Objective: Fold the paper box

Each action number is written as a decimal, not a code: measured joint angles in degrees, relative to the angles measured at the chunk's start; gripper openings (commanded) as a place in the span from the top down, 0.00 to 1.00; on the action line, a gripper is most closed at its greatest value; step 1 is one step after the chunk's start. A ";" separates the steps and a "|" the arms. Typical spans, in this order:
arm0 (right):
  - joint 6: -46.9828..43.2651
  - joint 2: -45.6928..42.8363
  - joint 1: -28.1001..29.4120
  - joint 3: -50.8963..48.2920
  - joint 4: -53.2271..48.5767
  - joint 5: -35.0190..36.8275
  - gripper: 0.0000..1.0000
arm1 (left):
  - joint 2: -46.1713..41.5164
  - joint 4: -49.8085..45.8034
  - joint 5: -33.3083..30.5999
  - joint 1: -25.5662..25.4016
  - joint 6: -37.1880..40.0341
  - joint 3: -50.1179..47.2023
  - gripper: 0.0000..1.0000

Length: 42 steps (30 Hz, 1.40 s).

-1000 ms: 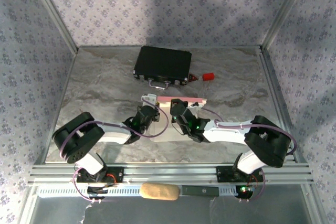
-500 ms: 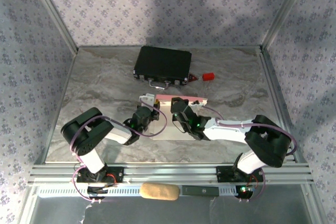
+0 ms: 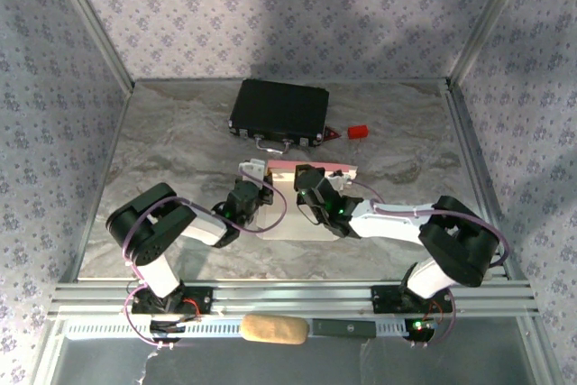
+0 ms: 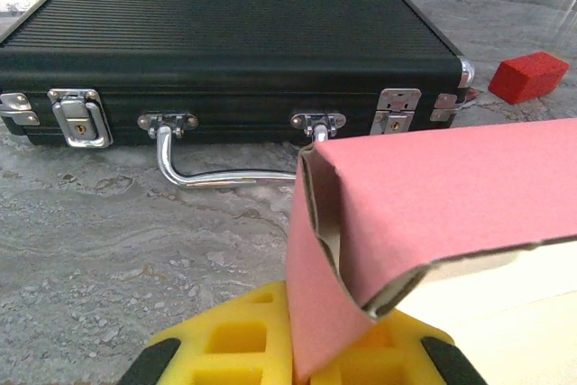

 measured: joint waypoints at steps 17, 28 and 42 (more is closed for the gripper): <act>-0.02 5.53 -0.15 -3.15 15.13 3.37 1.00 | -0.20 -4.48 -1.49 -0.39 -0.52 2.27 0.87; -0.02 6.01 -0.22 -5.46 20.41 3.02 1.00 | -3.23 -7.15 4.98 1.31 -0.17 1.33 0.76; -0.02 6.19 -0.74 -5.51 20.81 1.99 1.00 | -7.23 -9.35 16.35 4.50 3.74 -1.07 0.66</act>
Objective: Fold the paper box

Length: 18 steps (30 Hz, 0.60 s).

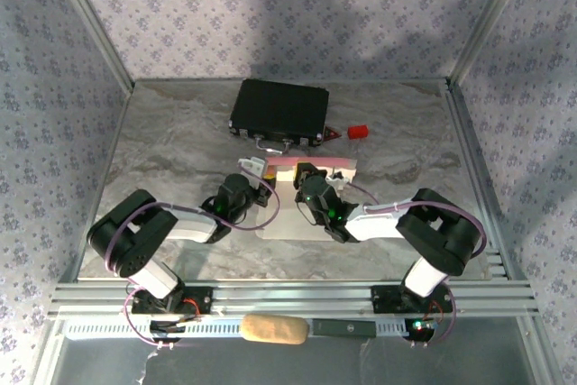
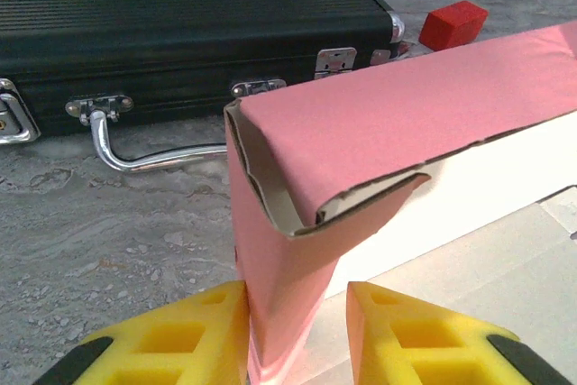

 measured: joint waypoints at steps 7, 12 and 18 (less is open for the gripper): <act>0.00 -0.33 -0.24 0.02 -0.59 -0.70 1.00 | -3.76 -1.70 2.16 0.28 1.07 -2.75 0.68; 0.00 -0.33 -0.33 0.28 -0.96 -0.87 1.00 | -4.48 -2.86 4.13 2.10 1.22 -3.45 0.72; -0.02 -0.20 -0.44 0.55 -1.20 -0.87 1.00 | -3.72 -2.93 6.10 2.71 1.20 -3.32 0.72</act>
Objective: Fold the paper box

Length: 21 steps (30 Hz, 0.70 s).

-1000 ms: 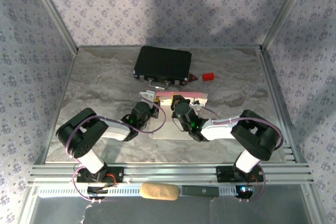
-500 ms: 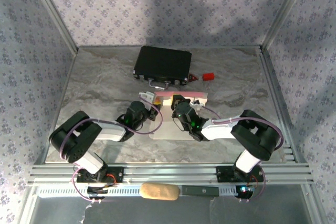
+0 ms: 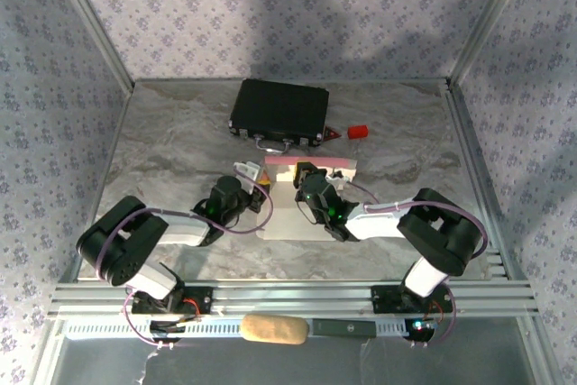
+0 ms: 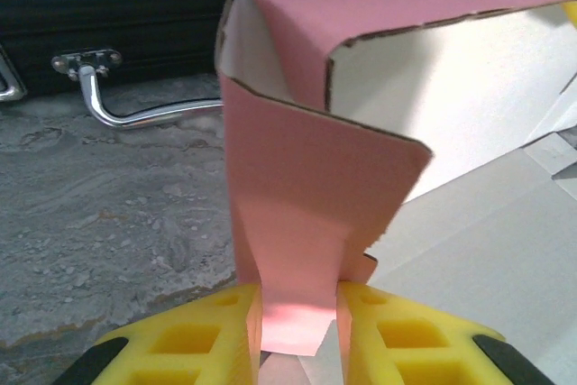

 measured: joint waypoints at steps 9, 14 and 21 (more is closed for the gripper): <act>-0.02 -0.02 -0.44 0.13 -0.07 -0.81 1.00 | -9.62 -3.63 4.70 -0.85 1.22 -2.49 0.76; -0.20 -0.13 -0.57 0.35 -0.46 -1.05 1.00 | -16.41 -8.83 8.48 6.10 1.95 -3.76 0.80; -0.22 -0.09 -0.57 0.35 -0.44 -1.05 1.00 | -12.94 -15.63 9.60 12.13 1.73 -0.79 0.78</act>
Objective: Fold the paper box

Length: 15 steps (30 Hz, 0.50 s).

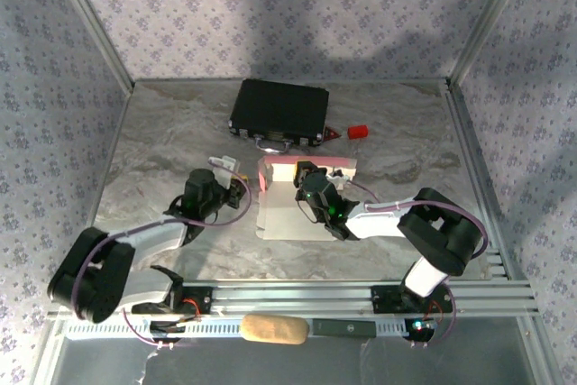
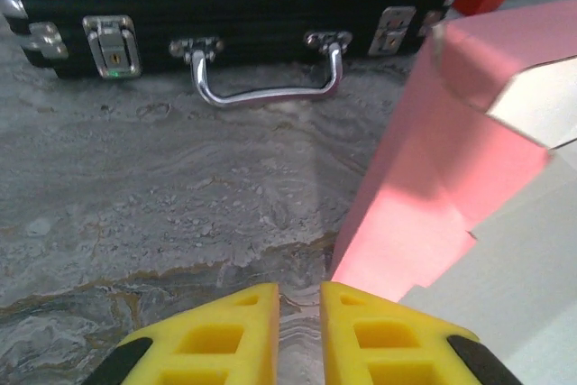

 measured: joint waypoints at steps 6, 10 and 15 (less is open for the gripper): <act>0.00 0.02 0.00 0.02 0.00 0.00 1.00 | 9.11 3.10 5.07 0.13 -0.02 2.97 0.76; -0.02 0.02 0.00 0.02 0.00 0.00 1.00 | 10.71 5.38 8.02 0.13 0.02 3.41 0.76; -0.24 0.15 0.00 0.09 0.09 -0.04 1.00 | 11.02 5.68 10.49 -0.28 0.66 5.86 0.76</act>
